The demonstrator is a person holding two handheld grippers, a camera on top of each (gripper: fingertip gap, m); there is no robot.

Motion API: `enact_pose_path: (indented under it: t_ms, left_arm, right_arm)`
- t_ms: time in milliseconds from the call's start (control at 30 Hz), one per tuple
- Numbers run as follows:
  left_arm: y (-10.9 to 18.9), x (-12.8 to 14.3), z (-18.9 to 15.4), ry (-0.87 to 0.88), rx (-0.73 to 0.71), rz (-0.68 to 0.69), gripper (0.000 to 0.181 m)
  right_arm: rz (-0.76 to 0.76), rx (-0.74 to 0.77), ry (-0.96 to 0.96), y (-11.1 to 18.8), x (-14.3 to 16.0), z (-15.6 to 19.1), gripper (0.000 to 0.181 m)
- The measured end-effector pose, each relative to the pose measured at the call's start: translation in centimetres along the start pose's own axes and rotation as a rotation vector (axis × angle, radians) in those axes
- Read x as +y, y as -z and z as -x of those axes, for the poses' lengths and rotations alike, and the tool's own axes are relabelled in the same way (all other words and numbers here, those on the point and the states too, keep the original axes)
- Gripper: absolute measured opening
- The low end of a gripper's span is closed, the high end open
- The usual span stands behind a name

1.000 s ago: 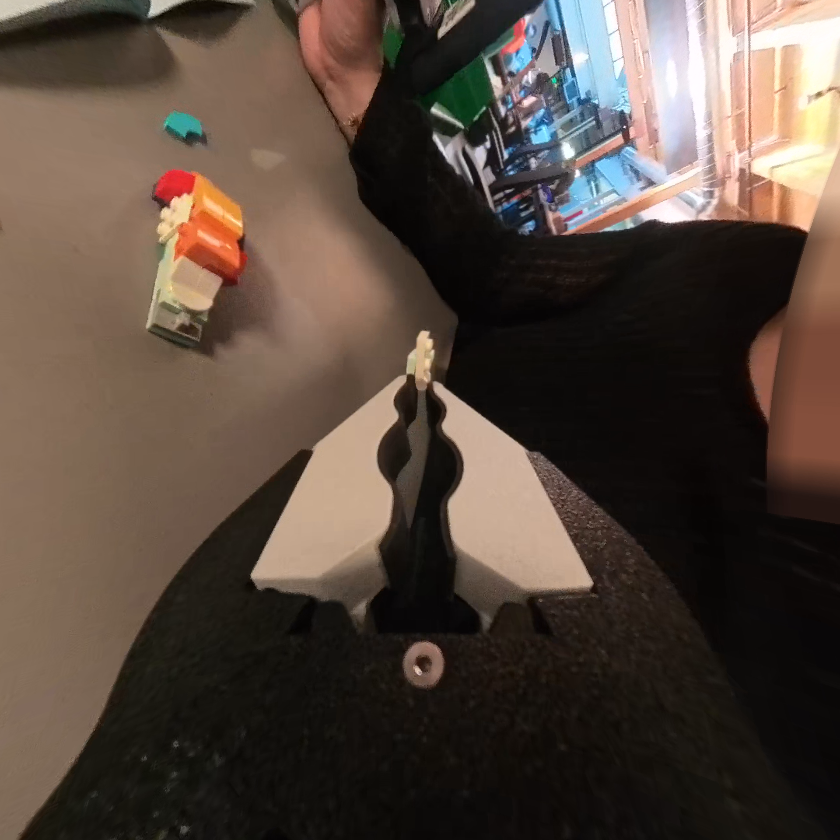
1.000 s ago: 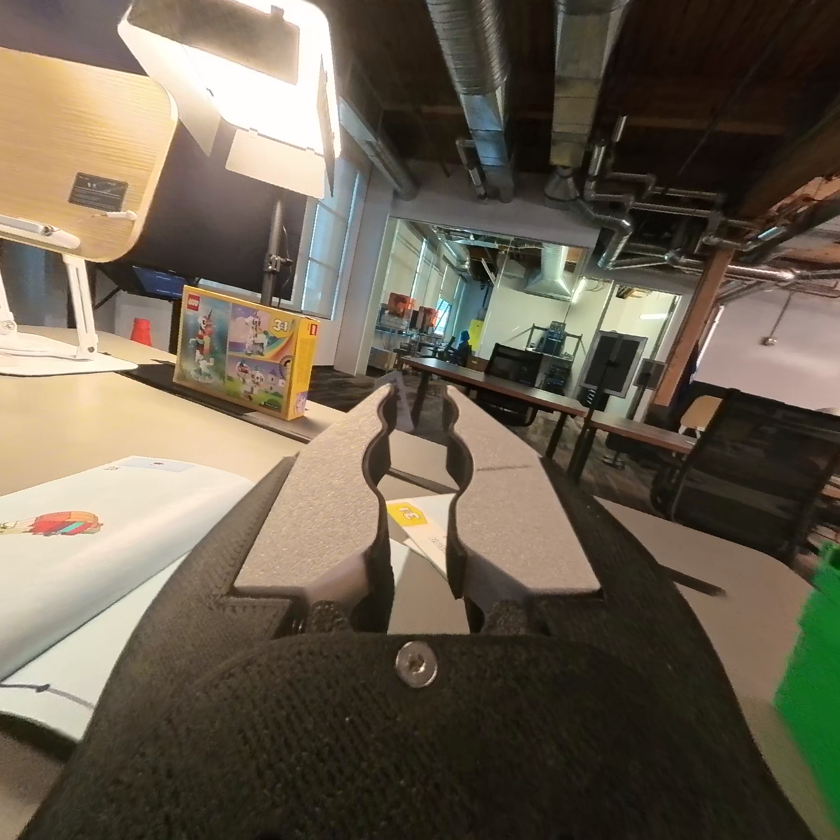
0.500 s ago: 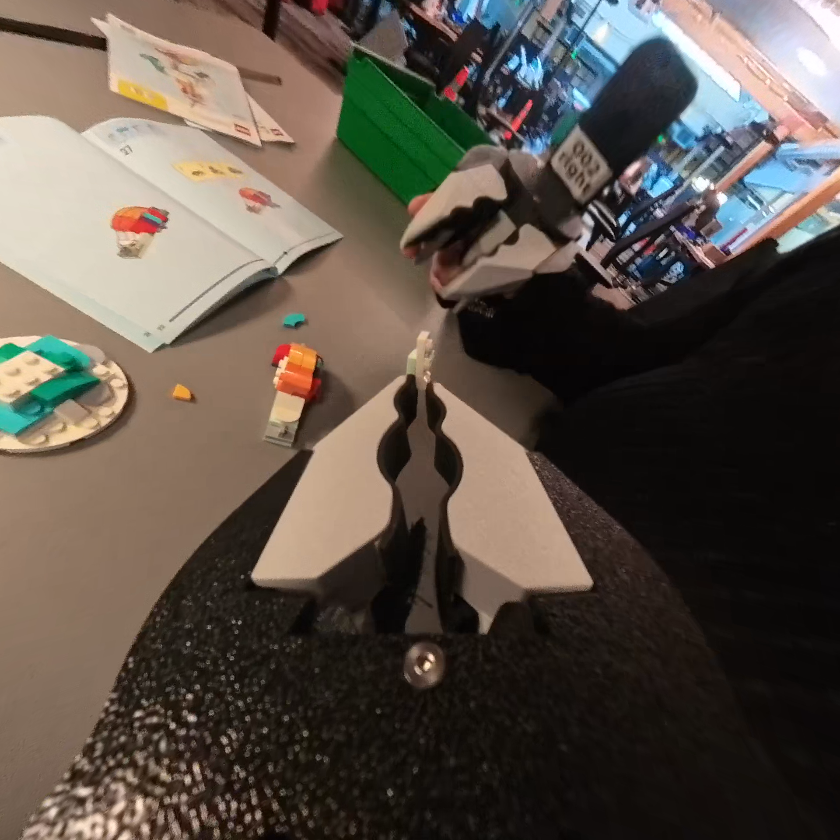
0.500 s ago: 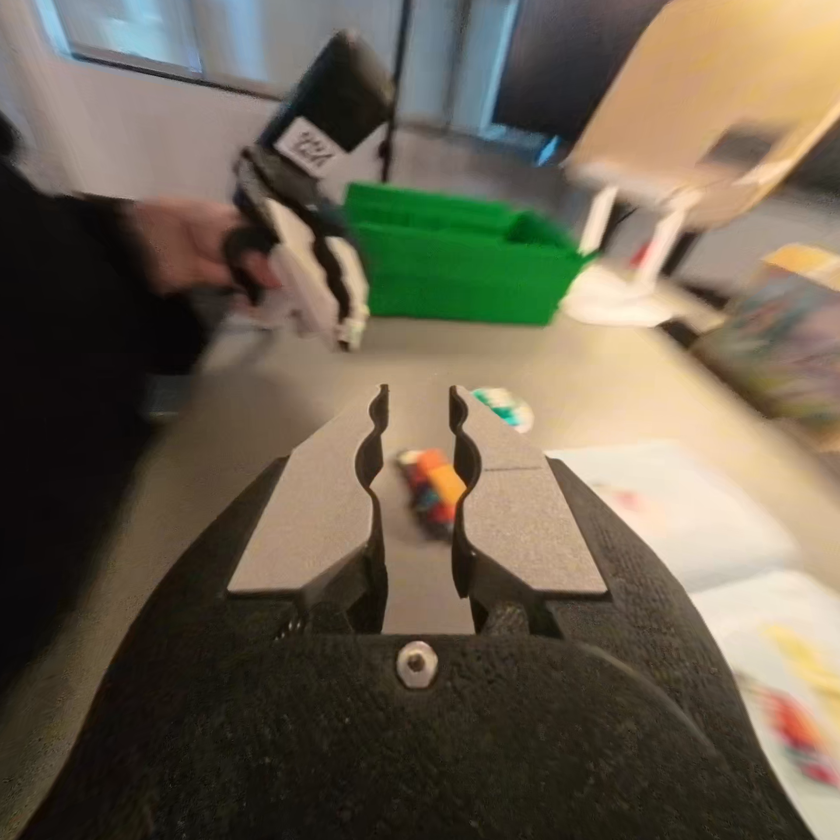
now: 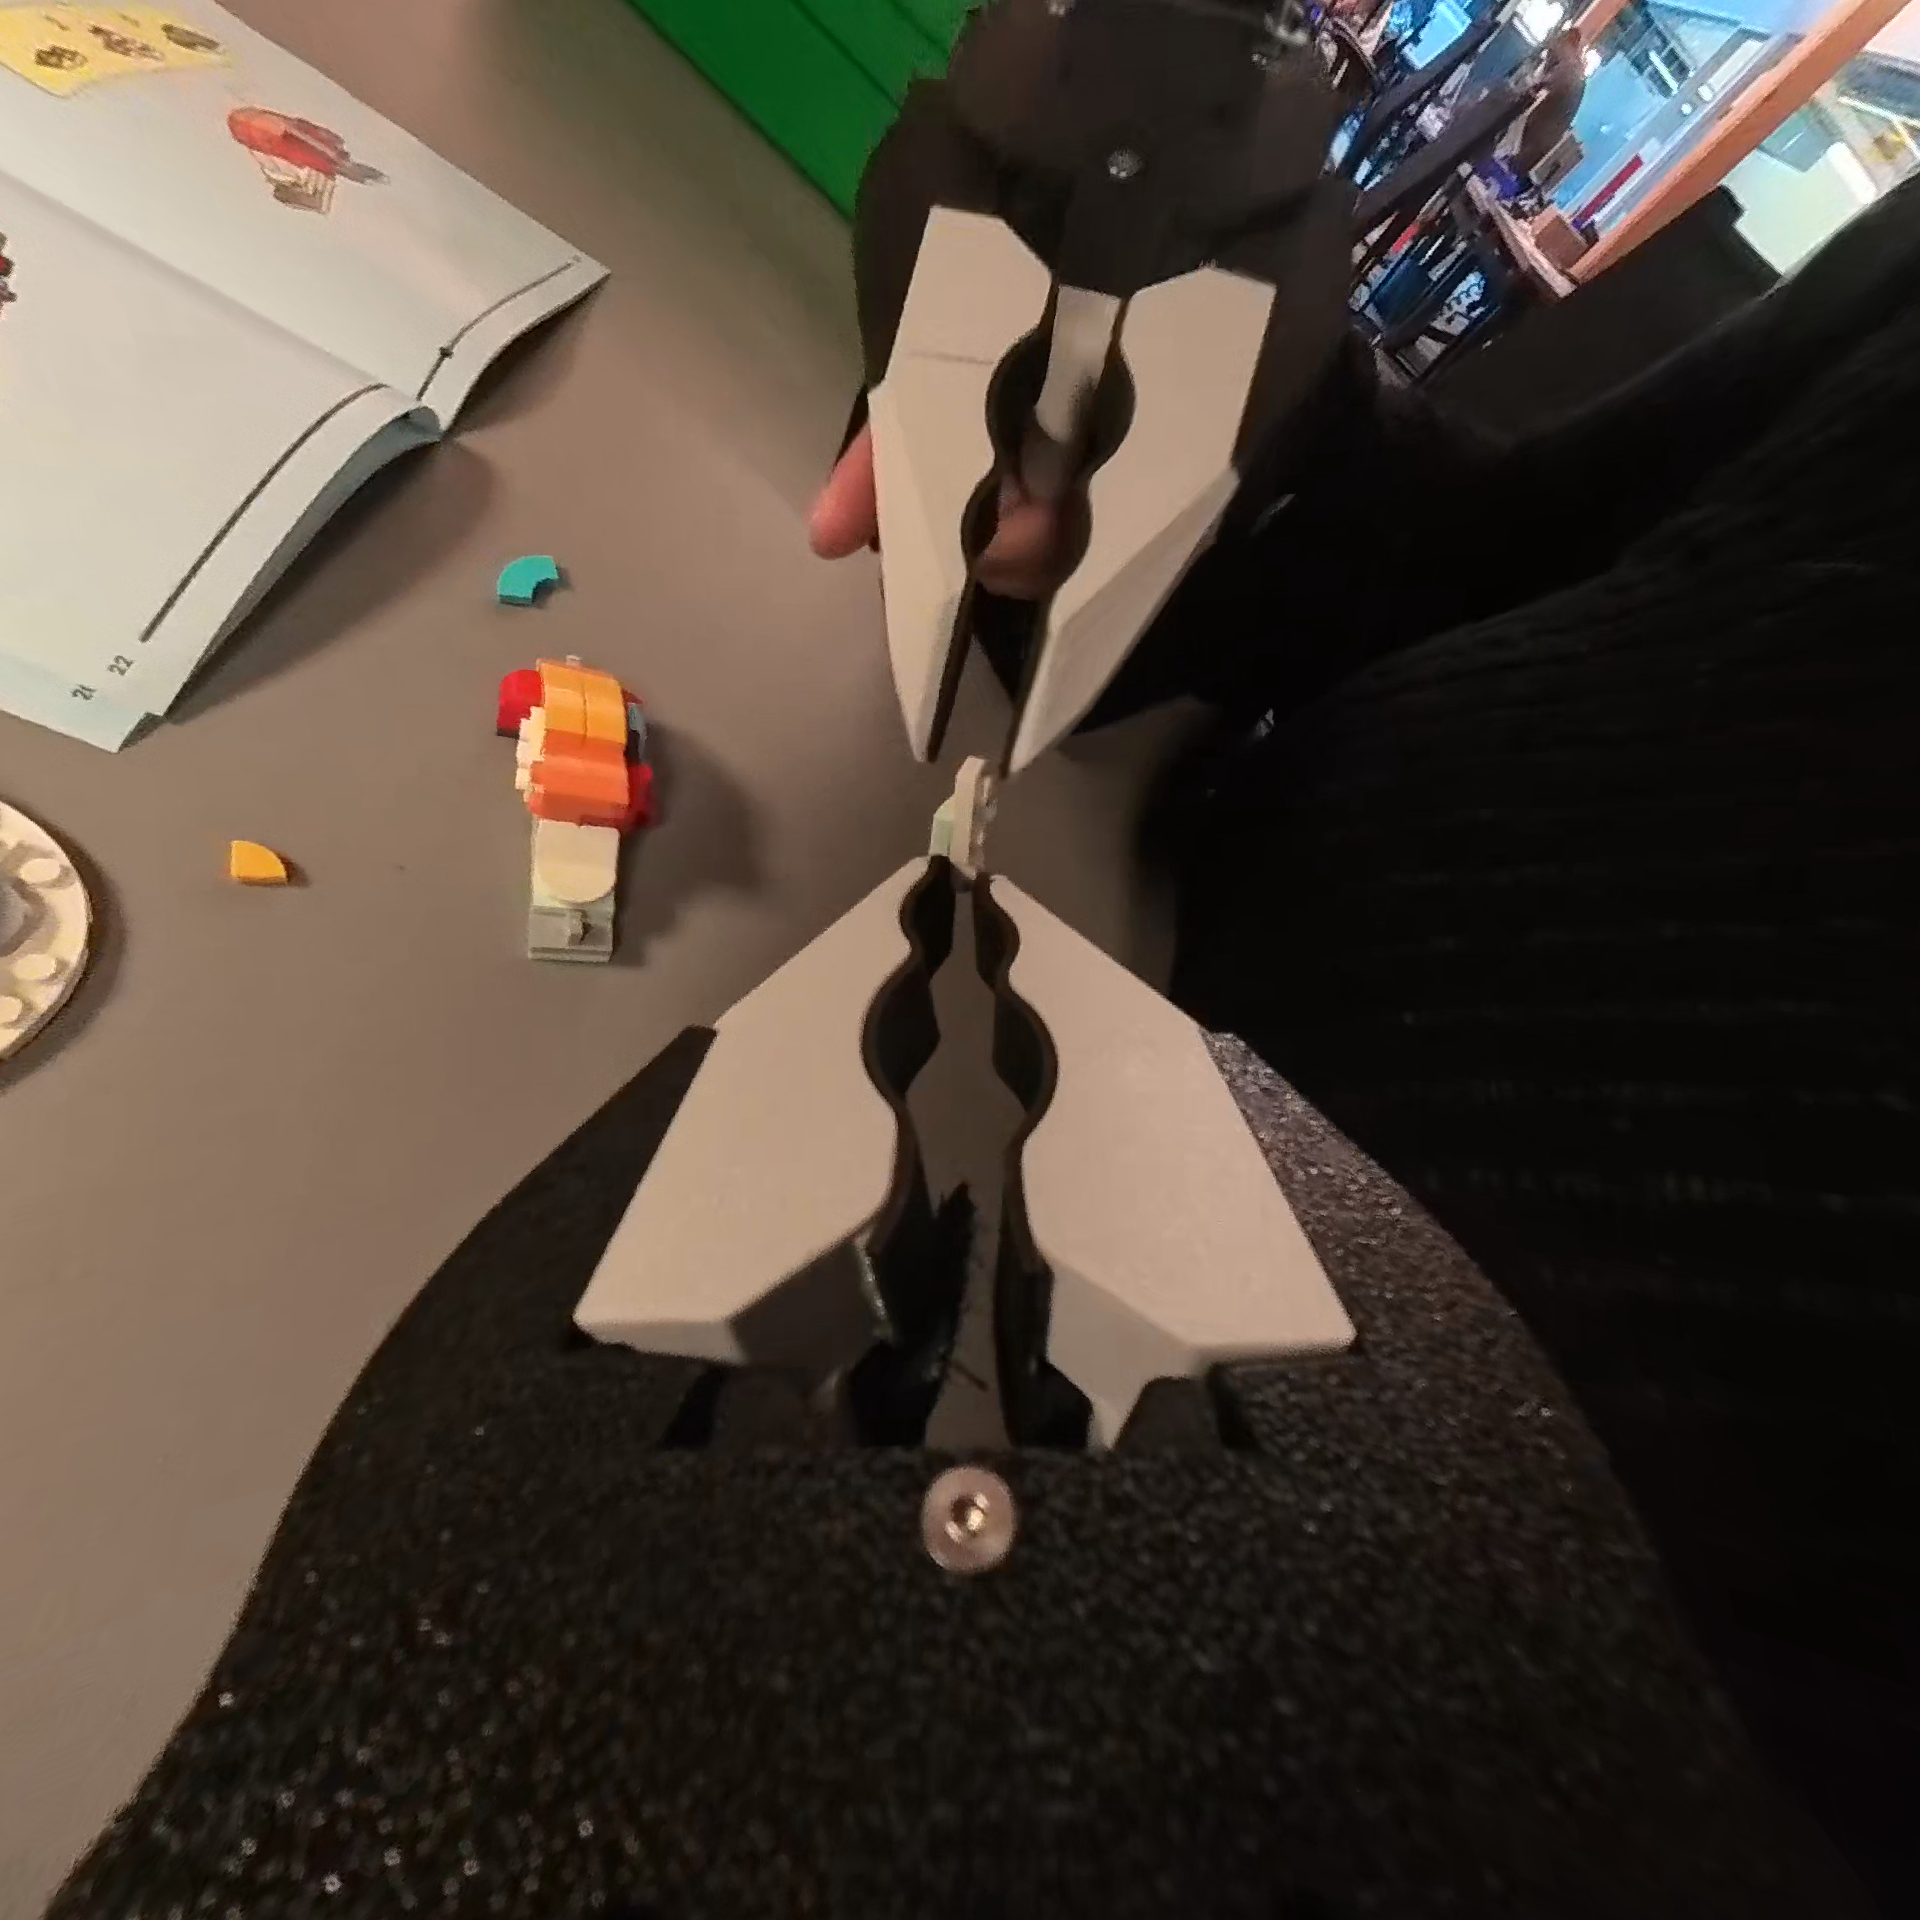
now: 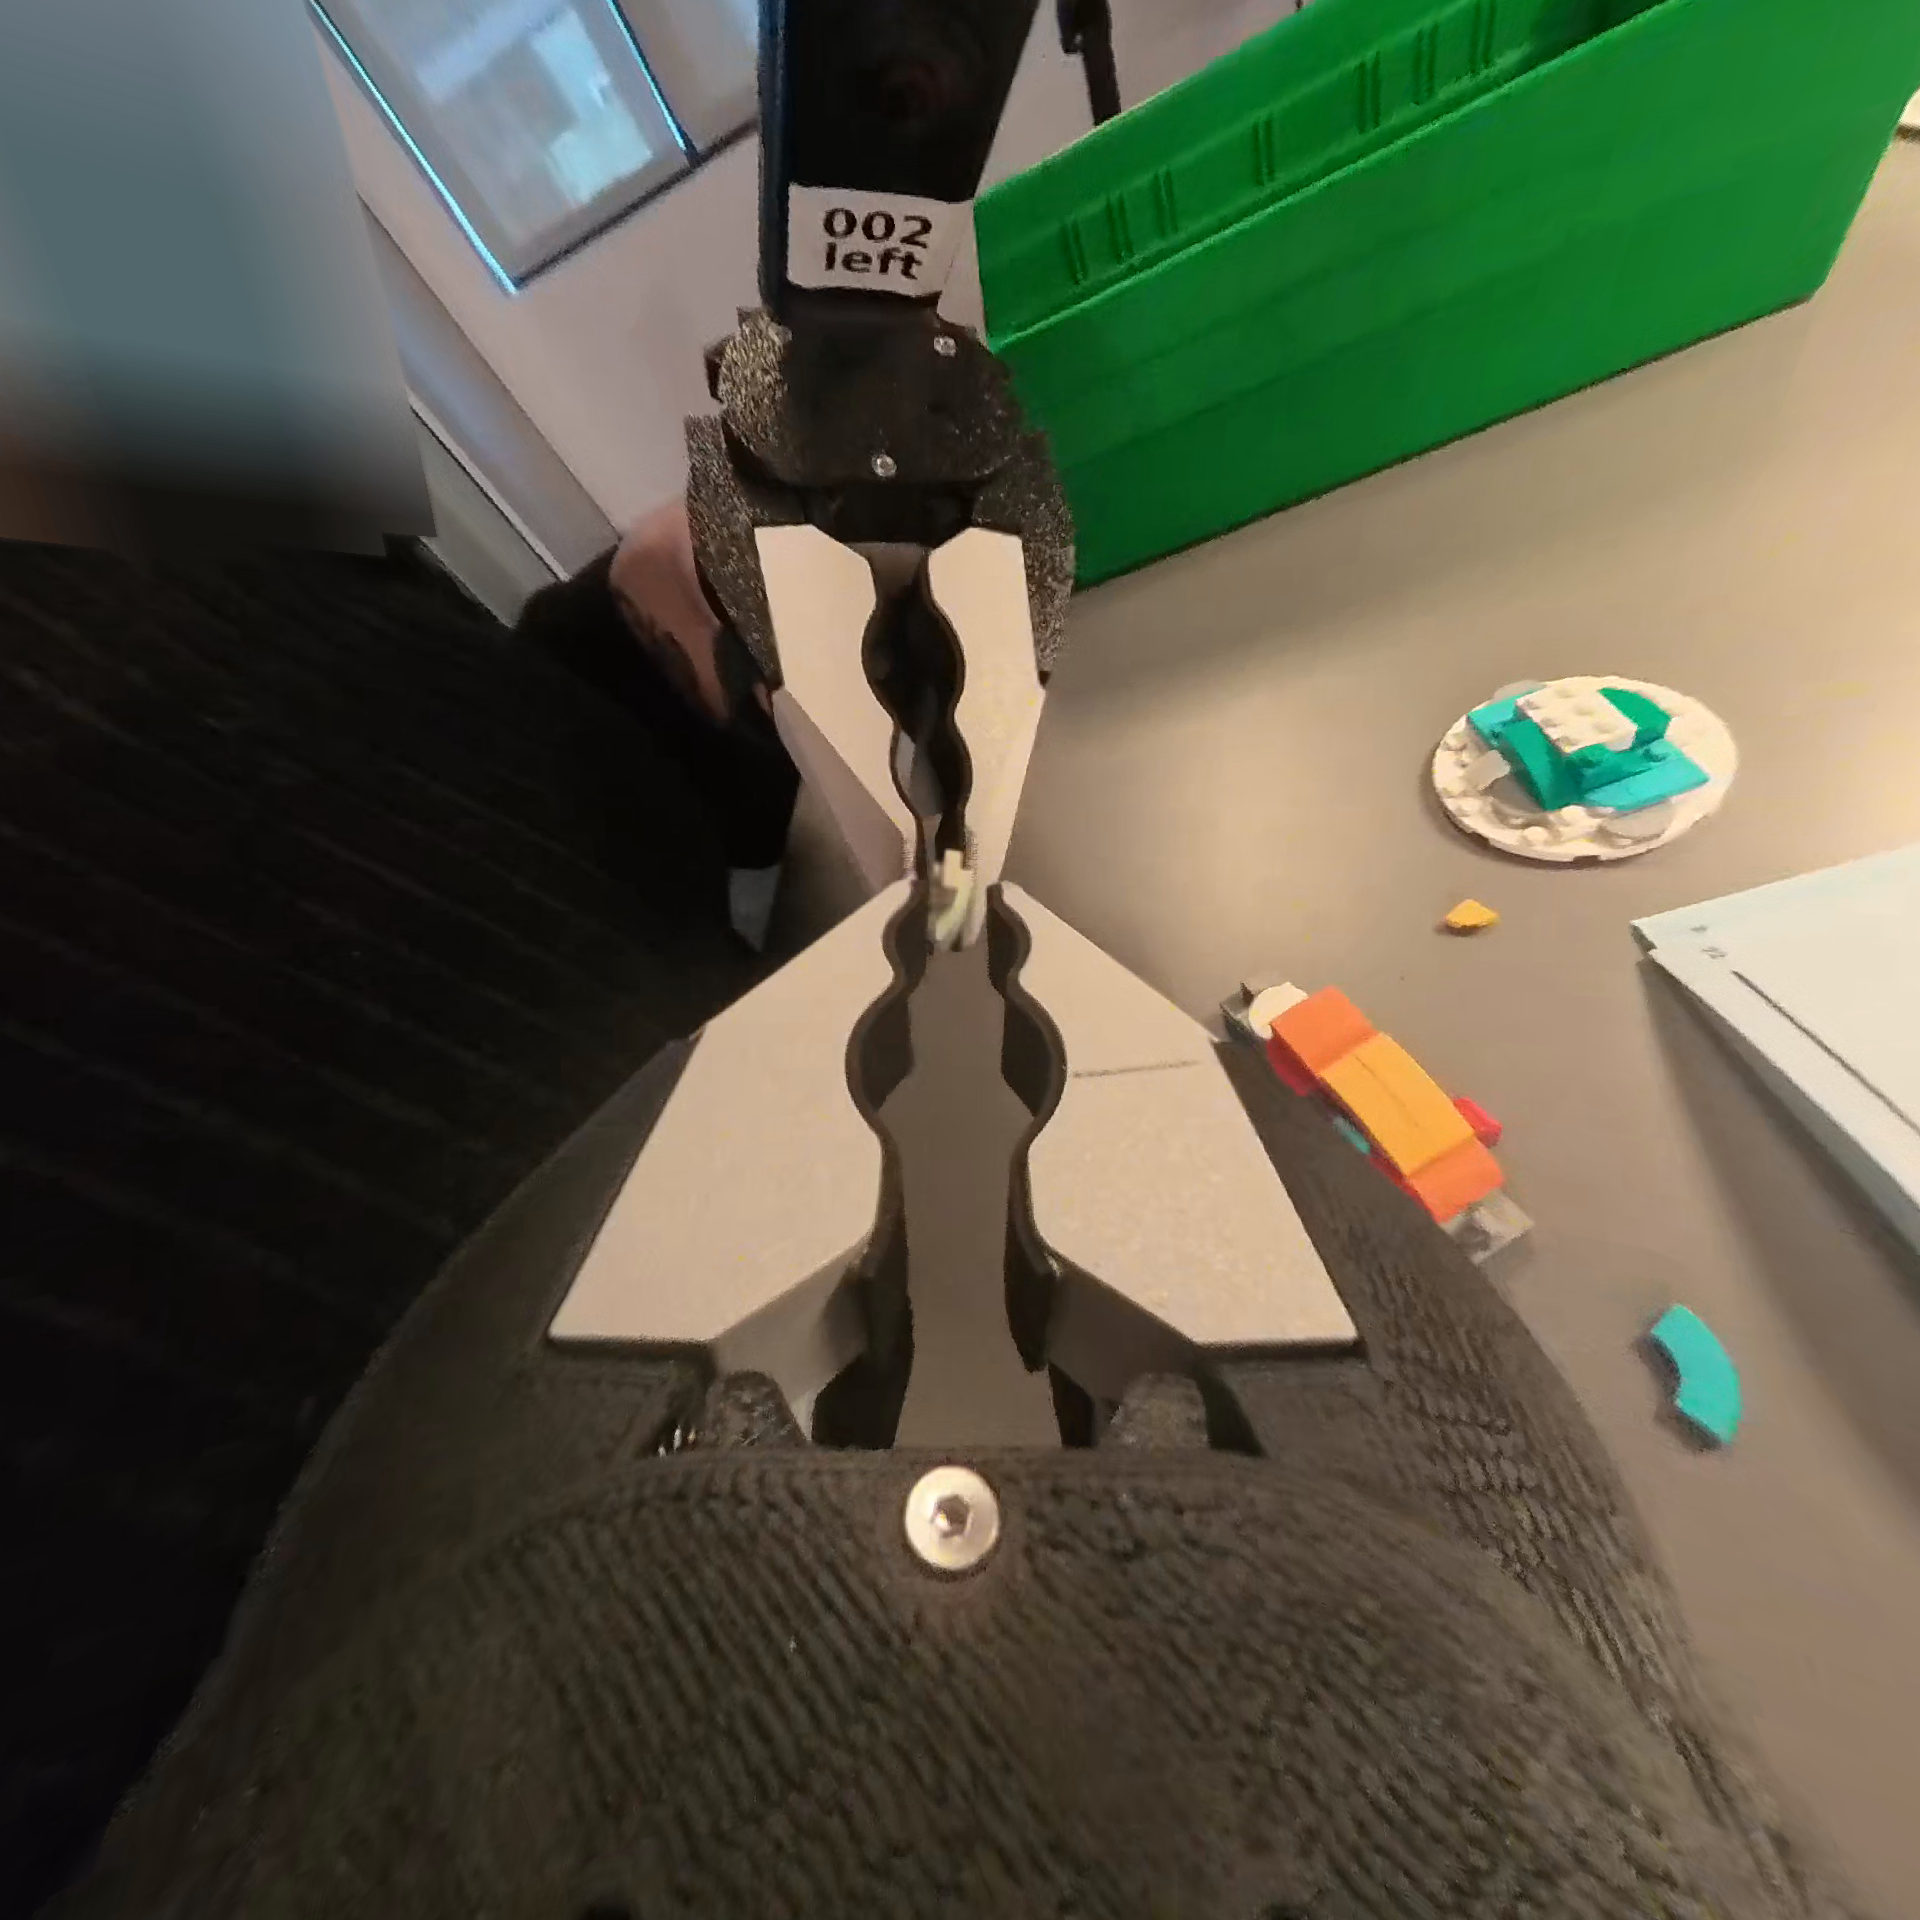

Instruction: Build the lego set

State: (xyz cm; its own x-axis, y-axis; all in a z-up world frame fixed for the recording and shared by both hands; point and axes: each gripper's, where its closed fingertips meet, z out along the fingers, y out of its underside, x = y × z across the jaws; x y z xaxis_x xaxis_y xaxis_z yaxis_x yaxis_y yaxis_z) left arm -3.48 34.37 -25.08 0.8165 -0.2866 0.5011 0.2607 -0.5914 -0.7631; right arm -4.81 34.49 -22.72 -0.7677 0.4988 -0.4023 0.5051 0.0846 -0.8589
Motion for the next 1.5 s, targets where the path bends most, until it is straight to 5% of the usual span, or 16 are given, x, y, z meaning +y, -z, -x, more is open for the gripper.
enact_pose_path:
  t_ms: [100, 200, 400, 567, 800, 1000, 1200, 1300, 1500]
  left_arm:
    - [-0.6, 0.6, 0.0, -0.008, 0.013, 0.043, 0.001]
    - [-1.2, 0.6, -0.3, -0.021, 0.024, 0.063, 0.001]
    - [-0.4, -0.9, -0.3, -0.071, -0.013, -0.017, 0.001]
    - [-0.6, -0.6, 0.0, -0.033, -0.003, 0.009, 0.001]
    - [-1.6, -0.5, -0.5, -0.056, 0.024, 0.034, 0.001]
    - [-1.2, -1.8, -0.1, -0.105, -0.007, -0.047, 0.001]
    - [-0.7, -3.8, 0.7, -0.199, -0.108, -0.183, 0.005]
    - [-0.2, -5.2, 0.8, -0.262, -0.159, -0.295, 0.030]
    - [-0.1, -6.0, 1.4, -0.611, -0.415, -0.370, 0.038]
  right_arm:
    - [-0.015, -0.057, -0.069, -0.1, 0.1, 0.4, 0.017]
    - [-0.021, -0.059, -0.085, -0.2, 0.4, 0.1, 0.000]
    - [-0.208, -0.008, -0.300, 1.1, -0.7, -1.6, 0.000]
    - [-0.221, -0.035, -0.273, 1.3, -0.6, -0.6, 0.021]
    - [-0.116, 0.017, -0.166, 0.7, 0.5, -0.1, 0.006]
    - [-0.249, 0.046, -0.300, 1.3, -0.7, -1.0, 0.004]
    - [-0.452, 0.082, -0.444, 2.4, -2.3, -2.2, 0.004]
    - [-0.576, 0.108, -0.557, 3.4, -2.8, -3.4, 0.003]
    - [-0.700, 0.012, -0.799, 3.8, -2.5, -4.1, 0.003]
